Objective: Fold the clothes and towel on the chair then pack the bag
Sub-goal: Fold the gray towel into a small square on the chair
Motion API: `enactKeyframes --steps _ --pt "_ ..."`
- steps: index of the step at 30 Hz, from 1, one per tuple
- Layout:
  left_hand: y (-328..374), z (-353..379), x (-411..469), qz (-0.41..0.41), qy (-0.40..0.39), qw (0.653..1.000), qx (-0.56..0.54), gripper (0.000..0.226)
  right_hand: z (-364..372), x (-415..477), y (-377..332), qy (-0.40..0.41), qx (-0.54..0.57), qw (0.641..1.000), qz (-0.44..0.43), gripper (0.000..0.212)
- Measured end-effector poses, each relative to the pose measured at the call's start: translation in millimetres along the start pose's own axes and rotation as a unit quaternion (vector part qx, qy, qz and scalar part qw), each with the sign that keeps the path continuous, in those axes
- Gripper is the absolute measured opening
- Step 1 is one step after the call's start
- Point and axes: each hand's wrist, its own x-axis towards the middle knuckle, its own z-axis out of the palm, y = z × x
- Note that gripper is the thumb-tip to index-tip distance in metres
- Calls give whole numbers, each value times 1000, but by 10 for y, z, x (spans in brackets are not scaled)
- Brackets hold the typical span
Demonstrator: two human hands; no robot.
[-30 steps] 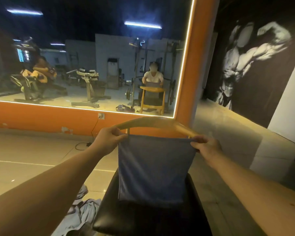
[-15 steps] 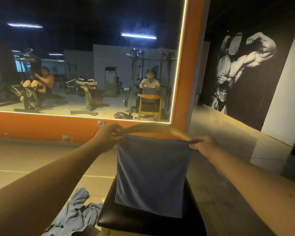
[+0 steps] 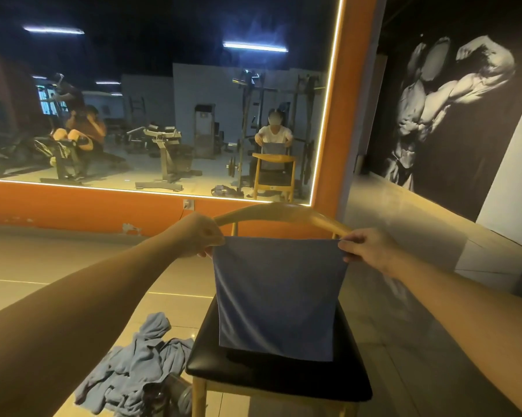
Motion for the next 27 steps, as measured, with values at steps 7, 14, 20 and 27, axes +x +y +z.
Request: enactKeyframes --steps 7,14,20,27 --pt "-138 124 123 12 -12 996 88 10 88 137 40 40 -113 993 -17 9" --pt "-326 508 660 -71 23 997 8 8 367 622 212 106 -69 991 42 9" --pt "-362 723 1097 -80 146 983 -74 13 462 1152 188 195 36 979 39 6" --pt "-428 936 1047 -27 182 981 -64 1 525 1141 271 216 18 976 -18 2"
